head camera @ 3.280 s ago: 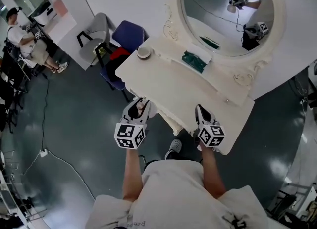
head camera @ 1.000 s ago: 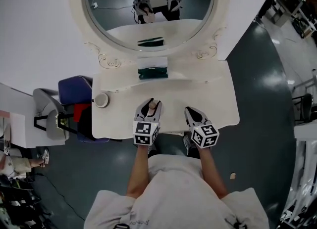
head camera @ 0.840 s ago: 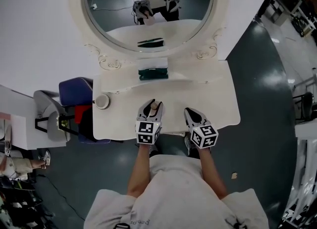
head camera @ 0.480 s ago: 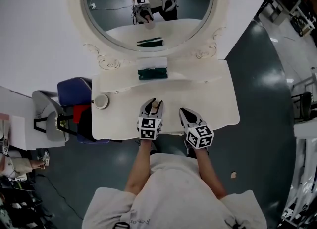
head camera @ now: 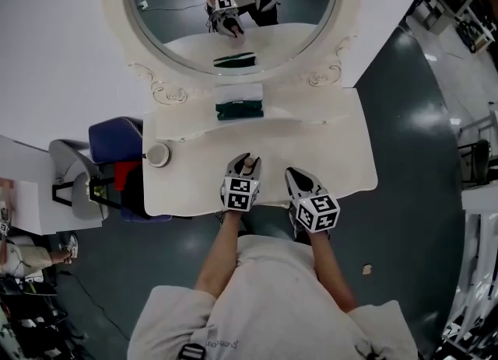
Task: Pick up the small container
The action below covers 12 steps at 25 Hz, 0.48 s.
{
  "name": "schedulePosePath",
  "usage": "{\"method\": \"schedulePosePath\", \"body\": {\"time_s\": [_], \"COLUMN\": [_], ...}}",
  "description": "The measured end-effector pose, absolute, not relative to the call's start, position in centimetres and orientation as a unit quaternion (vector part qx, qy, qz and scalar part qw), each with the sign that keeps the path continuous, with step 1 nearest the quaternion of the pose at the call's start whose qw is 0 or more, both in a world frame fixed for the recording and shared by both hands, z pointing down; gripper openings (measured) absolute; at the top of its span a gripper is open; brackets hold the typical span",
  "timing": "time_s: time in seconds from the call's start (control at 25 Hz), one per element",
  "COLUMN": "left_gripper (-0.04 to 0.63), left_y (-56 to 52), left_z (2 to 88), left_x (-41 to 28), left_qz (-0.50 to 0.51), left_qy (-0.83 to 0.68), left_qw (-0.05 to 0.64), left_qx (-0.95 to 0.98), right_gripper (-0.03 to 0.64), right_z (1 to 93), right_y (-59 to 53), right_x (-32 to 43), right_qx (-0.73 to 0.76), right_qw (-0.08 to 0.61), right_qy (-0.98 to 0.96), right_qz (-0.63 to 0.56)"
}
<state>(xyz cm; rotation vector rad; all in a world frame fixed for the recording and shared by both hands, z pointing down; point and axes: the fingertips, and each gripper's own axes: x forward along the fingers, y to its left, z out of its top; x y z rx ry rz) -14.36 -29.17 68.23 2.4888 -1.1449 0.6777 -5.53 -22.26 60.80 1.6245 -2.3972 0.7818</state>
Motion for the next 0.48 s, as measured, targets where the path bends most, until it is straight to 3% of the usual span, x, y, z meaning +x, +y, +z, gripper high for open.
{"method": "schedulePosePath", "body": {"time_s": [0.48], "left_gripper": [0.140], "left_y": [-29.2], "left_z": [71.2], "left_x": [-14.4], "left_qz": [0.266], "left_qy": [-0.401], "left_qw": [0.183], "left_qx": [0.858], "right_gripper": [0.017], "right_z": [61.2], "right_y": [-21.2], "right_x": [-4.9], "right_qx": [0.531], "right_qw": [0.095], "right_qy": [-0.798], "right_qz": [0.268]}}
